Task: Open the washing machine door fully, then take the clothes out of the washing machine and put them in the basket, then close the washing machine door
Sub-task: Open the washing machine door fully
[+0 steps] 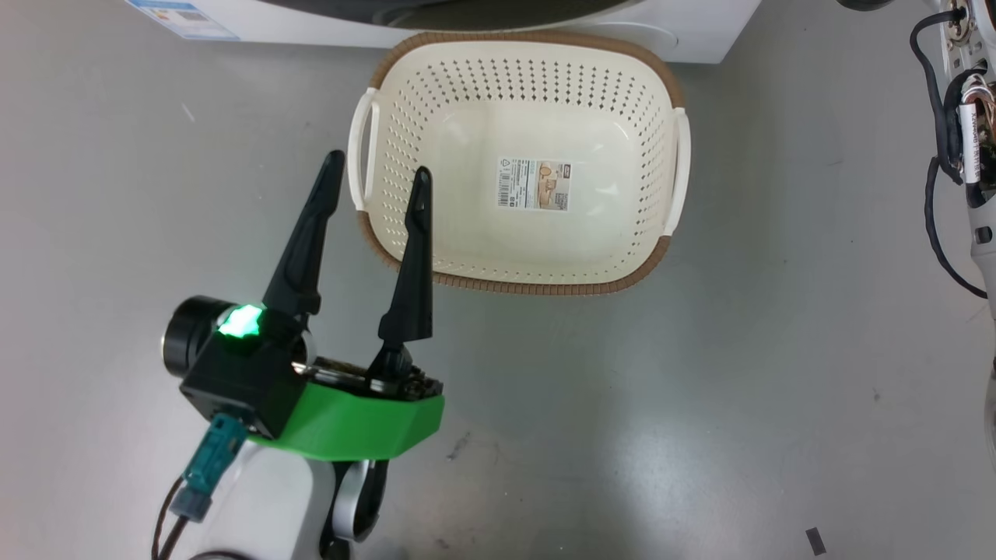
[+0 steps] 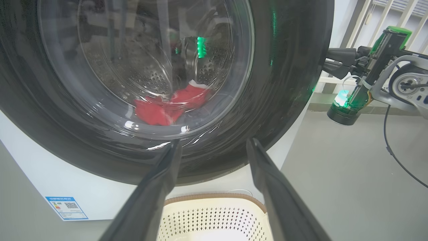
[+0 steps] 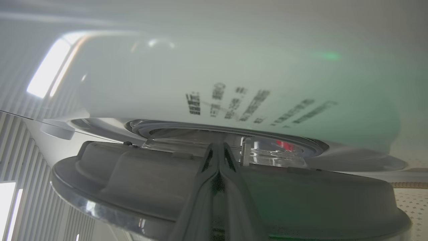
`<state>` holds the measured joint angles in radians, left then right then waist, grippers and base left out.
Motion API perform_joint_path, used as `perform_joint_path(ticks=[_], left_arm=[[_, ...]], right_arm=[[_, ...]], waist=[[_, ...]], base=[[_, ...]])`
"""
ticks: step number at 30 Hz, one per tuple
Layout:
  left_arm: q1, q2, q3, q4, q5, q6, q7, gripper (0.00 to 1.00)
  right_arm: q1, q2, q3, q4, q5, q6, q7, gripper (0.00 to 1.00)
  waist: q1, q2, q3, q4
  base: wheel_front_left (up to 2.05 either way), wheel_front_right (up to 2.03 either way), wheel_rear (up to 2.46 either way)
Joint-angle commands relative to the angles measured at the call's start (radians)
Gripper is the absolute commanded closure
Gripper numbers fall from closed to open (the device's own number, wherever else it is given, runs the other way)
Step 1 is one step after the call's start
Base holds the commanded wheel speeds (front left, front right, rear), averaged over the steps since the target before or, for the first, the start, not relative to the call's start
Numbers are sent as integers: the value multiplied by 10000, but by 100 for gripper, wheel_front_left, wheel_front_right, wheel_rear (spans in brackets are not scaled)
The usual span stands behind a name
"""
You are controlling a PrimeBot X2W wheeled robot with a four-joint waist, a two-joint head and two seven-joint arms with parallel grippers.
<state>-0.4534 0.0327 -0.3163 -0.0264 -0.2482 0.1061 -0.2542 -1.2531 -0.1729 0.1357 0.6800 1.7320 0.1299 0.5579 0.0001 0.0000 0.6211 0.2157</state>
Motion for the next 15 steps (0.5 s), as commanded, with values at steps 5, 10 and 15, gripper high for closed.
perform_joint_path(ticks=[5, 10, 15], left_arm=[[-18, 175, 407, -75, -36, -8, -76, 0], [29, 175, 439, 10, -54, -14, -76, 0], [179, 175, 503, 138, -53, -40, -76, 0]], right_arm=[[238, 358, 109, -325, -116, 8, 377, 100], [455, 359, 112, -300, -175, 8, 536, 100], [791, 360, 220, -185, -318, 8, 769, 100]], waist=[[-1, 0, -209, -14], [-1, 0, -408, -7], [-1, 0, -712, 6]], base=[[0, 0, 0], [0, 0, 0], [0, 0, 0]])
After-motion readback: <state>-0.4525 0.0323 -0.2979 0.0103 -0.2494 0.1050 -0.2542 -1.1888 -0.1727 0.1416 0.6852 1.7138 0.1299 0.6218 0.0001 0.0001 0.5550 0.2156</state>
